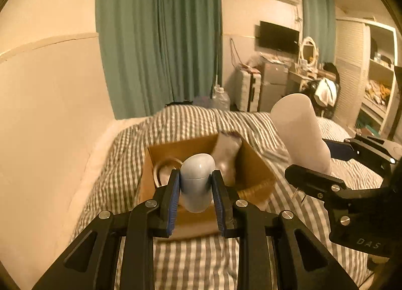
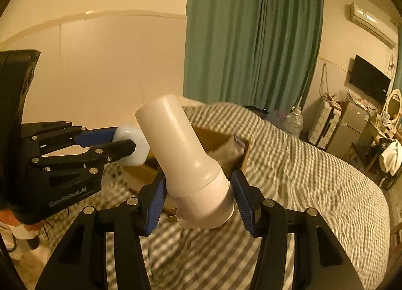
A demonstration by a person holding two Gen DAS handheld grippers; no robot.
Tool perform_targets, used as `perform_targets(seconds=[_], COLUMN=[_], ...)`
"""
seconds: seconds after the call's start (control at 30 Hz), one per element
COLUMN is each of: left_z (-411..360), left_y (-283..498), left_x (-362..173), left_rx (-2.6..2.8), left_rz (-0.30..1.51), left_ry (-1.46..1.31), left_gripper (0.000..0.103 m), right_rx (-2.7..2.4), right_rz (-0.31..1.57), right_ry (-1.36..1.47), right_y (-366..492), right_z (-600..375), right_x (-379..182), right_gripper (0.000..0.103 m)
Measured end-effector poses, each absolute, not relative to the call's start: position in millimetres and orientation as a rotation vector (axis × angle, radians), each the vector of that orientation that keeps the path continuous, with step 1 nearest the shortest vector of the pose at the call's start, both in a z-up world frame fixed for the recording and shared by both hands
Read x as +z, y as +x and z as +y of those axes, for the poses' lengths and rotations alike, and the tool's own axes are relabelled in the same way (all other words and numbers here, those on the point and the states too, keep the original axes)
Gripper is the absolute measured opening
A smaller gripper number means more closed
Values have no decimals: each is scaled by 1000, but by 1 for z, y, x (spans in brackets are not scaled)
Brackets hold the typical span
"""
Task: Organize objects
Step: 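Carry the white bottle and earbud case over the box with both grippers, then lower both items into the box and open both grippers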
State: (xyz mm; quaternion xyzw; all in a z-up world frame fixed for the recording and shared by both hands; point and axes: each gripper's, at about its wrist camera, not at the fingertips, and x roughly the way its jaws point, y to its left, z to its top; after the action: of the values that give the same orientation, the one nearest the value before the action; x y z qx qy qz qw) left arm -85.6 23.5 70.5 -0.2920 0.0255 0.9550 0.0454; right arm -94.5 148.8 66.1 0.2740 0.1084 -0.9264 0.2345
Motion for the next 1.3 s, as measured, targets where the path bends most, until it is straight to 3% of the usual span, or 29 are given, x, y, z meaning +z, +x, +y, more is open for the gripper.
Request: perform_targets(seconds=[0.33,0.67,0.87,1.3], left_z=[5,1,-8,-1], left_y=[-153,-213,-227,-239], left_x=[71,17,-13,-22], left_rx=[2944,2852,2796,2744], left_rz=[57,49,31,89], left_ry=[-978,-1164,-1248,-1236], left_gripper=[25,25,24,22], right_rx=[-2527,-2393,-2333,-2302], right_rz=[220,288,199,294], right_ry=[766,956,941,1009], right_y=[-172,-247,-253,-273], right_z=[137,121,124,116], right_x=[86,22,4,-29], right_gripper=[51,51,51,52])
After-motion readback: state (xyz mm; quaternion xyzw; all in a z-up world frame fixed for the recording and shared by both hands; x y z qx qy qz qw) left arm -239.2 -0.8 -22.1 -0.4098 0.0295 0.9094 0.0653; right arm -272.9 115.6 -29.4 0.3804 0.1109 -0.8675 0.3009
